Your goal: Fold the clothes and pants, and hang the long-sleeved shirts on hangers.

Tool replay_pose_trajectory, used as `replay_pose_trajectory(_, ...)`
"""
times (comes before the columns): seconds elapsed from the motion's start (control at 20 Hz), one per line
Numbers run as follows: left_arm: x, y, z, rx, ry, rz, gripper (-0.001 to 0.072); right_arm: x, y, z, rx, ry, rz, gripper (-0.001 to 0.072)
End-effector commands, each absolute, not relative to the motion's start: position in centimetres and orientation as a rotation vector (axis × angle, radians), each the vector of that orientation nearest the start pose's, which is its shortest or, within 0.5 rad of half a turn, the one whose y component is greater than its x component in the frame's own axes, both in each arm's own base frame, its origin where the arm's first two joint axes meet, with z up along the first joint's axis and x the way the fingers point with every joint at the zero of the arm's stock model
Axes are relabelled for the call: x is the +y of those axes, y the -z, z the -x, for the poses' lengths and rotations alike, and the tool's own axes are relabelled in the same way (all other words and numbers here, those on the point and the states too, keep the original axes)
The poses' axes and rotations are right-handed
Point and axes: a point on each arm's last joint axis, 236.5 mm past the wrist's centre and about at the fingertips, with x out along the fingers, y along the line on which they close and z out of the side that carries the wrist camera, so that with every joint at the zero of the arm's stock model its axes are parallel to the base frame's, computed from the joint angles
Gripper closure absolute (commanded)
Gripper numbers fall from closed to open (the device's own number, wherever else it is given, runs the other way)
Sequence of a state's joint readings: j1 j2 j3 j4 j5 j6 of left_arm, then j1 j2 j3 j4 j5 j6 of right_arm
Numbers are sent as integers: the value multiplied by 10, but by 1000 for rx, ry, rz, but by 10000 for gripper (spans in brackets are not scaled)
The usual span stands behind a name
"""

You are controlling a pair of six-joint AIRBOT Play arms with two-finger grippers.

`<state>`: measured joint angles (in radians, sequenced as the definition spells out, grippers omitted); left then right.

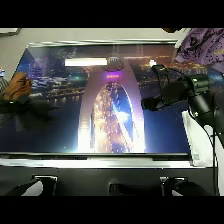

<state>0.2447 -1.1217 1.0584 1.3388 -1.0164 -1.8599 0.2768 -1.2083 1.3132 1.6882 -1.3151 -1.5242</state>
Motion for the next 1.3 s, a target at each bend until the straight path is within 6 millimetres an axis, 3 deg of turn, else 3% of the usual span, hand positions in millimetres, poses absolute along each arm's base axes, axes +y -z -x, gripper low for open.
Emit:
replay_pose_trajectory(0.0, -101, -70, -366, 1113, 33, 613, 689, 120, -87, -338, 1252, -334, 128, 668)
replay_pose_trajectory(0.05, -139, -68, -360, 1133, 106, 581, 688, 114, -89, -334, 1258, -328, 159, 664)
replay_pose_trajectory(0.15, -205, -53, -349, 1169, 218, 535, 689, 101, -92, -329, 1265, -300, 209, 563)
replay_pose_trajectory(0.25, -262, -22, -337, 1223, 281, 501, 688, 96, -92, -327, 1269, -293, 232, 553)
replay_pose_trajectory(0.35, -295, 18, -328, 1286, 288, 483, 643, 96, -92, -329, 1259, -295, 234, 552)
replay_pose_trajectory(0.4, -299, 30, -326, 1317, 277, 496, 545, 97, -92, -330, 1254, -298, 237, 535)
replay_pose_trajectory(0.45, -296, 34, -328, 1334, 259, 518, 373, 96, -92, -331, 1251, -304, 246, 418)
replay_pose_trajectory(0.5, -285, 30, -333, 1336, 242, 527, 296, 95, -92, -332, 1245, -299, 246, 344)
replay_pose_trajectory(0.6, -249, 6, -349, 1311, 246, 497, 252, 89, -96, -341, 1206, -274, 267, 345)
replay_pose_trajectory(0.7, -201, -28, -362, 1258, 238, 482, 251, 80, -88, -348, 1194, -250, 203, 344)
replay_pose_trajectory(0.8, -157, -54, -365, 1210, 209, 481, 243, 69, -64, -351, 1217, -220, 32, 340)
replay_pose_trajectory(0.85, -139, -62, -363, 1200, 193, 482, 243, 75, -47, -349, 1239, -227, -135, 308)
replay_pose_trajectory(0.95, -113, -70, -358, 1199, 165, 479, 243, 117, -21, -339, 1284, -313, -518, 248)
replay_pose_trajectory(1.05, -97, -68, -355, 1214, 139, 486, 244, 166, 0, -324, 1319, -420, -734, 223)
replay_pose_trajectory(1.15, -91, -67, -355, 1217, 124, 496, 244, 206, 28, -302, 1383, -480, -761, 221)
replay_pose_trajectory(1.25, -92, -67, -355, 1217, 125, 496, 244, 233, 53, -285, 1449, -501, -710, 204)
